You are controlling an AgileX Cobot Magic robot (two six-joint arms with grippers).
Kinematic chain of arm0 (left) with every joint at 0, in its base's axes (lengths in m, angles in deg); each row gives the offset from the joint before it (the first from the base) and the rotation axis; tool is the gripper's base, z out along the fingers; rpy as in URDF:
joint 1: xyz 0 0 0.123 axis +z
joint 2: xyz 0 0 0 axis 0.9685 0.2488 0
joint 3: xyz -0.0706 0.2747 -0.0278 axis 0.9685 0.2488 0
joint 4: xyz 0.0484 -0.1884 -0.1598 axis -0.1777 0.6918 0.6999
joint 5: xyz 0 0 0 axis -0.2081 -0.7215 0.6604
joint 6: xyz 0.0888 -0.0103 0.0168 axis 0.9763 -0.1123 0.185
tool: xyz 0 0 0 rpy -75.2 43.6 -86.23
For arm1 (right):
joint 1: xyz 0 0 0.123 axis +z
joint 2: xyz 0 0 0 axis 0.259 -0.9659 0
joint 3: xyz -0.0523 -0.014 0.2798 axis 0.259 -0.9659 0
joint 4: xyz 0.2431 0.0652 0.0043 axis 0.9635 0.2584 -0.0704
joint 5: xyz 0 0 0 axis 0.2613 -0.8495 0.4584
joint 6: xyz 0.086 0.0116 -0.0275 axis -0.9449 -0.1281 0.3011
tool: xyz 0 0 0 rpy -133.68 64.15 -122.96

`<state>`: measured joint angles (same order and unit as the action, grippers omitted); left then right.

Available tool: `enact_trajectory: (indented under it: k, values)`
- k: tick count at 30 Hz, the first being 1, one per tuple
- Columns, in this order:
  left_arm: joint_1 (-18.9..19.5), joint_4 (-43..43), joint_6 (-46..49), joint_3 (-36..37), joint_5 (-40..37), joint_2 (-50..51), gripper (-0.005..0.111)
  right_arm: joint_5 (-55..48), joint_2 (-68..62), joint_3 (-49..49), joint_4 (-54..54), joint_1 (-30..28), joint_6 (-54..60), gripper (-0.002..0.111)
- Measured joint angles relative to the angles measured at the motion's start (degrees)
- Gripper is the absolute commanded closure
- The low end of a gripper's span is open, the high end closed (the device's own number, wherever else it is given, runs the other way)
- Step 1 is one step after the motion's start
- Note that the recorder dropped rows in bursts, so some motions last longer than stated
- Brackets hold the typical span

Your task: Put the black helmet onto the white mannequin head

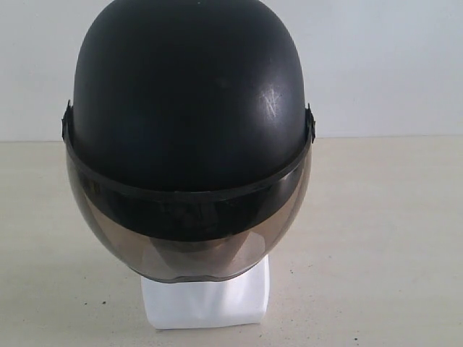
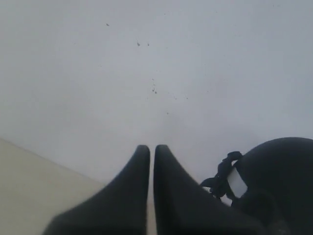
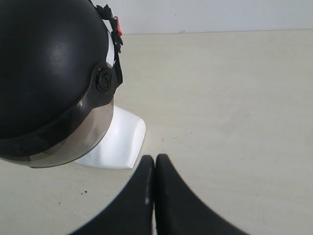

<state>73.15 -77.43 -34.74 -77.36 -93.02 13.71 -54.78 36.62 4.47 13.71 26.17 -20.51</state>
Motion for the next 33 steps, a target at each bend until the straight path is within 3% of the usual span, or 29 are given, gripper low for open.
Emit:
enact_trajectory:
  k: [5,13,25,28,33]
  values:
    - [0.0,-2.0,0.7,7.9,7.6,-0.1,0.102,0.0,0.0,0.0,0.0,0.0,-0.1,0.108]
    - [0.0,-5.8,3.1,14.2,9.5,-0.1,0.102,0.0,0.0,0.0,0.0,0.0,-0.1,0.108]
    - [0.0,-8.6,9.5,14.4,6.6,-0.1,0.102,0.0,0.0,0.0,0.0,0.0,-0.1,0.108]
    - [0.0,-8.2,10.6,14.4,0.6,-0.1,0.102,0.0,0.0,0.0,0.0,0.0,-0.1,0.108]
    - [0.0,0.1,23.2,14.4,-7.2,-0.1,0.102,0.0,0.0,0.0,0.0,0.0,-0.1,0.108]
